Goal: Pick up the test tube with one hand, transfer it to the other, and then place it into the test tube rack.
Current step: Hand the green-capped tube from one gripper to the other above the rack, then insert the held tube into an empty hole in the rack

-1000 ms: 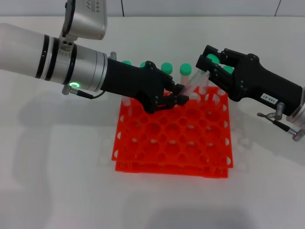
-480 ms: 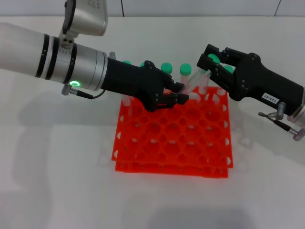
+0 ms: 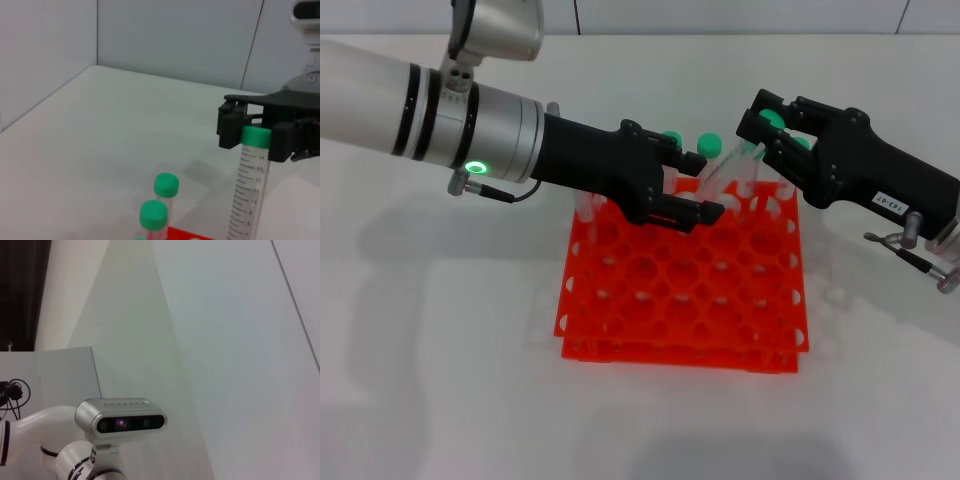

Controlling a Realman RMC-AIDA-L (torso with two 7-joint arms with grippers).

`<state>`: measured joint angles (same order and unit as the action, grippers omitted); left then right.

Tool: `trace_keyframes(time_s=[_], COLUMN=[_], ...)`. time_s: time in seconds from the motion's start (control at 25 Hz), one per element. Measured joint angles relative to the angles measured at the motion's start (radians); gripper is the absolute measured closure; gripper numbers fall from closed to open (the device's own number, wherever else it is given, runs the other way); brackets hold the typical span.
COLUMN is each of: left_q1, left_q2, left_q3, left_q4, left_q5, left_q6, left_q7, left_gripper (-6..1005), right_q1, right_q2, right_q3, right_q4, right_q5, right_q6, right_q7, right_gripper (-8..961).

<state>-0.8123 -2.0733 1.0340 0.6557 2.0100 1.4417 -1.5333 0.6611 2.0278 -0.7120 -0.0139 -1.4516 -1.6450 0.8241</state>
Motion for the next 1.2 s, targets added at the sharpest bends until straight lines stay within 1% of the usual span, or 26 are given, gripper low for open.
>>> trace_keyframes(time_s=[0.12, 0.2, 0.44, 0.56, 0.64, 0.76, 0.8, 0.92, 1.04, 1.12, 1.16, 1.2], left_q1=[0.008, 0.027, 0.117, 0.166, 0.218, 0.299, 0.334, 0.441, 0.546, 0.62, 0.637, 0.678], left_q2=[0.004, 0.005, -0.002, 0.002, 0.004, -0.001, -0.004, -0.009, -0.01, -0.011, -0.011, -0.013], left_q3=[0.005, 0.008, 0.008, 0.006, 0.005, 0.006, 0.009, 0.016, 0.014, 0.008, 0.007, 0.006], left_q4=[0.038, 0.088, 0.377, 0.51, 0.624, 0.778, 0.835, 0.953, 1.012, 1.026, 1.026, 1.025], left_q5=[0.0, 0.007, 0.069, 0.074, 0.08, 0.096, 0.096, 0.055, -0.026, -0.077, -0.087, -0.104], left_q6=[0.025, 0.049, 0.149, 0.198, 0.221, 0.233, 0.236, 0.244, 0.245, 0.236, 0.233, 0.223], left_q7=[-0.042, -0.076, -0.276, -0.372, -0.437, -0.504, -0.522, -0.538, -0.525, -0.495, -0.484, -0.458], left_gripper=[341, 302, 185, 127, 124, 123, 124, 124, 125, 125, 125, 125], right_q1=[-0.001, -0.002, -0.01, -0.012, -0.015, -0.022, -0.026, -0.033, -0.031, -0.029, -0.028, -0.029], right_q2=[0.0, 0.0, -0.005, -0.008, -0.008, -0.01, -0.011, -0.012, -0.013, -0.015, -0.015, -0.015], right_q3=[0.0, 0.0, 0.0, -0.004, -0.011, -0.022, -0.025, -0.026, -0.027, -0.027, -0.032, -0.037], right_q4=[-0.002, -0.007, -0.027, -0.048, -0.078, -0.113, -0.121, -0.144, -0.156, -0.169, -0.185, -0.197], right_q5=[0.003, 0.005, 0.015, 0.016, 0.012, 0.007, 0.007, 0.007, 0.006, 0.006, 0.006, 0.006], right_q6=[0.0, 0.001, 0.0, 0.0, 0.001, 0.006, 0.009, 0.011, 0.009, 0.006, 0.004, 0.004], right_q7=[0.001, 0.002, 0.008, 0.015, 0.035, 0.066, 0.072, 0.079, 0.09, 0.105, 0.121, 0.132], right_gripper=[683, 682, 680, 678, 678, 677, 676, 675, 674, 673, 673, 672])
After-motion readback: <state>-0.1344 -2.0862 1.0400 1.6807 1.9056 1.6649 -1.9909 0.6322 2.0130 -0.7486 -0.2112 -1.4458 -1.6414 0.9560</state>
